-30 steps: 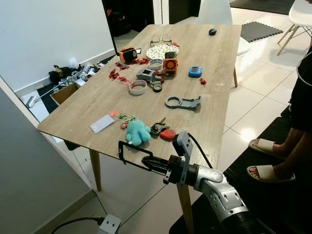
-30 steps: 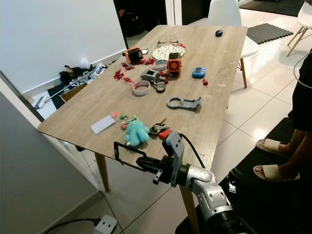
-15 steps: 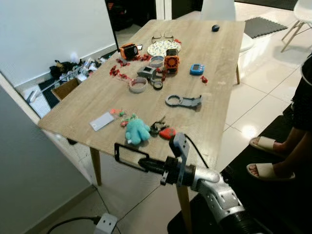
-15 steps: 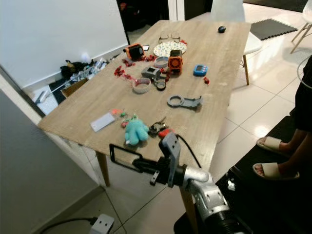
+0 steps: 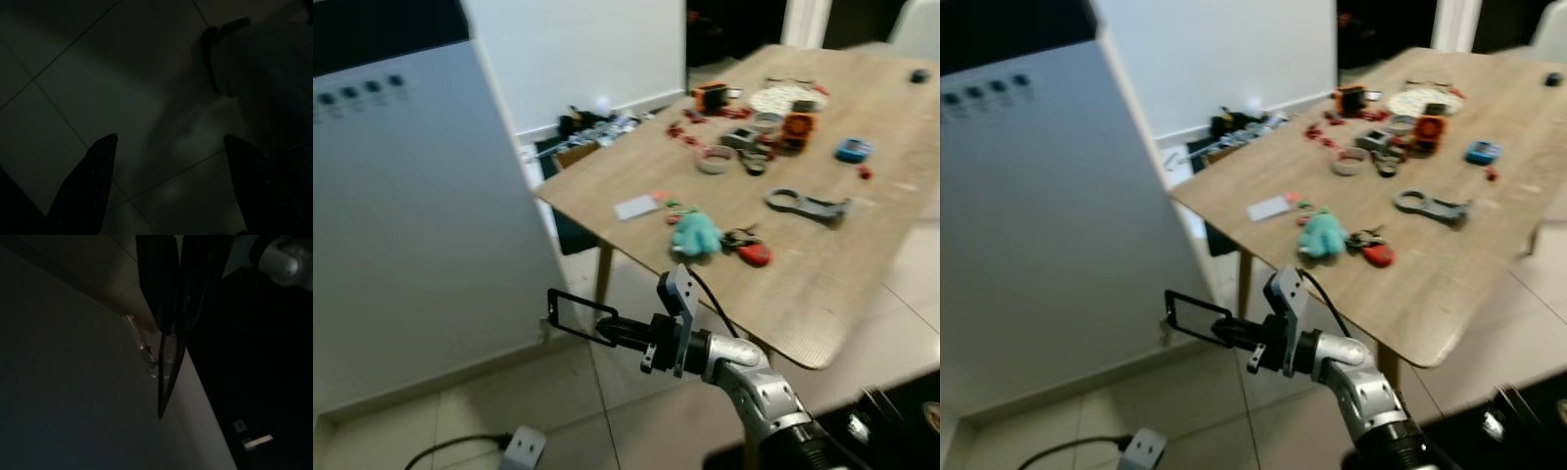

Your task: Hang keys on a hook

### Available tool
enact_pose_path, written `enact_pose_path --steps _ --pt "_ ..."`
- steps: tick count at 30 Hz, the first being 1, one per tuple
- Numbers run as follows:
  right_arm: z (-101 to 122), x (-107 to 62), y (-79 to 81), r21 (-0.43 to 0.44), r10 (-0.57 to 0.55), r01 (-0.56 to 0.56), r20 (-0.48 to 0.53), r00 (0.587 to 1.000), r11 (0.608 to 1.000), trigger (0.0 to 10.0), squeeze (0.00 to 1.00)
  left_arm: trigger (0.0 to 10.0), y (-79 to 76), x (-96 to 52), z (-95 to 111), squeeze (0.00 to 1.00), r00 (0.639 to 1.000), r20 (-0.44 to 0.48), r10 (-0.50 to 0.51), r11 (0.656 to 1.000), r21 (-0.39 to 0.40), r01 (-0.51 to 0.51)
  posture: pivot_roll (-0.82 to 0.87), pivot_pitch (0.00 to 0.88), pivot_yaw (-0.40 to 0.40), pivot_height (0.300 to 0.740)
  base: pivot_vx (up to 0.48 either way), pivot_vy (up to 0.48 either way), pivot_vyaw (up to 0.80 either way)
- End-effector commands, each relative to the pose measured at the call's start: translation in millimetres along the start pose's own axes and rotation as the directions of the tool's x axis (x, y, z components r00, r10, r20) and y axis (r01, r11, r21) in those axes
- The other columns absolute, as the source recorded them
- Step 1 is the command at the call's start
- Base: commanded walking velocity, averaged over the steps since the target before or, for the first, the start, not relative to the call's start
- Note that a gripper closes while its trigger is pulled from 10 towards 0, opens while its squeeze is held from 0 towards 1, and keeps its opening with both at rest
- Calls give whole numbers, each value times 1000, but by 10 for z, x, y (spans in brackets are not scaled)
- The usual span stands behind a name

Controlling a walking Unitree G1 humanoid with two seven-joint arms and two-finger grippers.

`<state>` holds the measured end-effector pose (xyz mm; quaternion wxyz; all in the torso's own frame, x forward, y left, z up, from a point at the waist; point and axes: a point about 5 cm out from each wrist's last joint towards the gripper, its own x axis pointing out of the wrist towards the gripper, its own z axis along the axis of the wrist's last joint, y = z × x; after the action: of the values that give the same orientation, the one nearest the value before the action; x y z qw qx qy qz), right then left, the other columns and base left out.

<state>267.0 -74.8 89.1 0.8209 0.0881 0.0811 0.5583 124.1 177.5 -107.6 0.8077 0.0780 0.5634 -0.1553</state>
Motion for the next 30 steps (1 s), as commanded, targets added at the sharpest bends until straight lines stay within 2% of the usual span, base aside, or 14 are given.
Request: enact_pose_path --steps 1,11,17,21,25,27,29,30 --pt "-7 2 11 -4 10 -10 -5 1000 1000 10000 0 10000 18 -3 26 0 1000 5 -4 1000 23 4 -133 27 121 740 0 0 763" --pt "-25 18 22 -1 15 -15 -1 1000 1000 10000 0 10000 30 -3 55 0 1000 7 -1 998 68 0 -130 30 123 740 0 0 763" --pt "-61 -4 0 13 -24 24 0 1000 1000 10000 0 10000 38 -4 65 0 1000 10 7 997 75 -8 -130 35 128 740 0 0 0" --pt "-152 -71 -75 26 -94 95 -26 995 995 10000 0 10000 40 -4 66 0 1000 10 8 997 79 -9 -130 35 128 740 0 0 0" --pt "-319 -181 -142 39 -150 155 -95 984 987 10000 0 10000 38 -3 68 0 1000 9 6 996 88 -6 -128 47 138 740 0 0 0" --pt "-515 -298 -197 40 -211 222 -186 960 974 10000 0 10000 36 -3 64 0 1000 7 5 996 90 -6 -128 49 139 740 0 0 0" --pt "-752 -454 -239 37 -279 303 -295 914 952 10000 0 10000 34 -3 57 0 1000 3 6 996 91 -6 -129 49 139 740 0 0 0" --pt "-752 -454 -239 37 -279 303 -295 914 952 10000 0 10000 34 -3 57 0 1000 3 6 996 91 -6 -129 49 139 740 0 0 0"
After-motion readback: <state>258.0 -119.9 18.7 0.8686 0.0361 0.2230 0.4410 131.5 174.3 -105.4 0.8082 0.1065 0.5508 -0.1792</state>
